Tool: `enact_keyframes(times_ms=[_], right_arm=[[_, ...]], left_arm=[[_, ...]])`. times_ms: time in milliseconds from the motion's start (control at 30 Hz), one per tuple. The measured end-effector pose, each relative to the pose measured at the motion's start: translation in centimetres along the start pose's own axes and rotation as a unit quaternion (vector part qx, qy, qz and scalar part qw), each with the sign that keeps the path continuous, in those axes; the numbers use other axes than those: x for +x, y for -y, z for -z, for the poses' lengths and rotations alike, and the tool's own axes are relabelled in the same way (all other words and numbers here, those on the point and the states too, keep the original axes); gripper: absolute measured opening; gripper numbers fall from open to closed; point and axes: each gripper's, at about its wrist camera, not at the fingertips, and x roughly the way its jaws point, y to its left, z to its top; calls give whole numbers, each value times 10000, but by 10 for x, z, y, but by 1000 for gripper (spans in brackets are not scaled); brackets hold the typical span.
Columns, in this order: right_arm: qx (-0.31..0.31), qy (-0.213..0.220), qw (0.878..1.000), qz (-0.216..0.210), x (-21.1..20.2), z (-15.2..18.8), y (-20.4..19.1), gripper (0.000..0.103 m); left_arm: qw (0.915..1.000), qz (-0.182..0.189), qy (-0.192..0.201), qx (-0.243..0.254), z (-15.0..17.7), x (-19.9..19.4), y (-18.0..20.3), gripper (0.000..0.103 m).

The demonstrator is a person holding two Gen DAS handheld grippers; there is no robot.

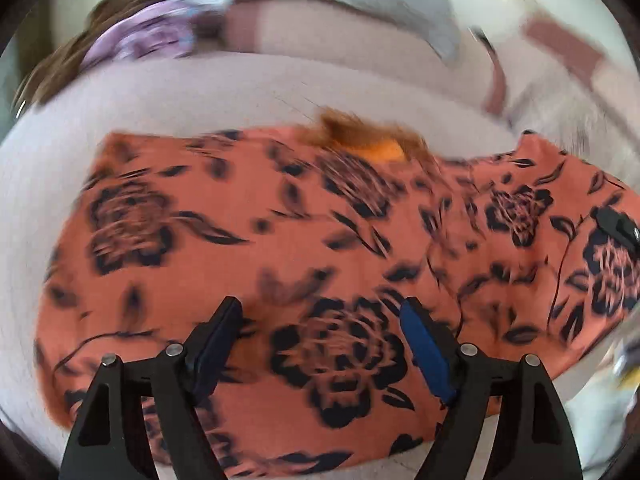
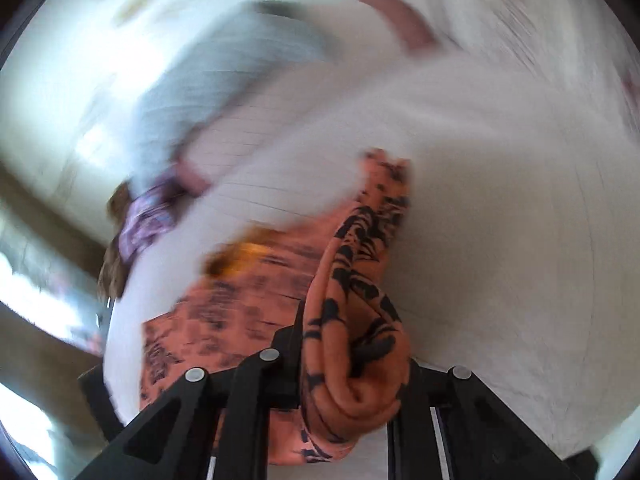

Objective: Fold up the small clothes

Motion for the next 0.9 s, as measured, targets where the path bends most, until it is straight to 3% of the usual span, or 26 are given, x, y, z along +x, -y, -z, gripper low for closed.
enact_keyframes(times_ms=[133,233,300,333,367,533,767,800,867,900], right_arm=[[-1402,98,9899,-166,5,21,-101,16],[-1944,-612,9789,-175,63,62,-138,17],[-2093,-1265,9696,-4,115,94,-143,18],[-2056,-1320,9697,-47,124,100,-143,18],[-2114,-1136,9708,0,121,101,-146,17],[-1845,-1125,9761,-249,113,86,-141,17],[-1905,-1004,9757,-413,99,89,-135,17],[-1936,-983,9753,-418,90,94,-129,17],[-2021,-932,9740,-418,84,98,-128,17],[-2058,-906,9735,-410,82,99,-128,17]], left_arm=[[9926,212,398,-1126,-4,-42,-63,81],[9879,313,400,-1466,-4,-59,-94,81],[9879,470,284,-1452,-11,-58,-103,81],[9876,628,245,-1419,-12,-61,-104,81],[9865,835,230,-1392,-16,-61,-103,81],[9755,1653,-293,-1424,-38,-21,-73,81],[9702,1834,-1014,-1216,-67,41,-25,79],[9700,1818,-1096,-1184,-69,45,-19,74],[9708,1822,-1203,-999,-69,54,-6,28],[9742,1704,-1203,-858,-70,54,-2,23]])
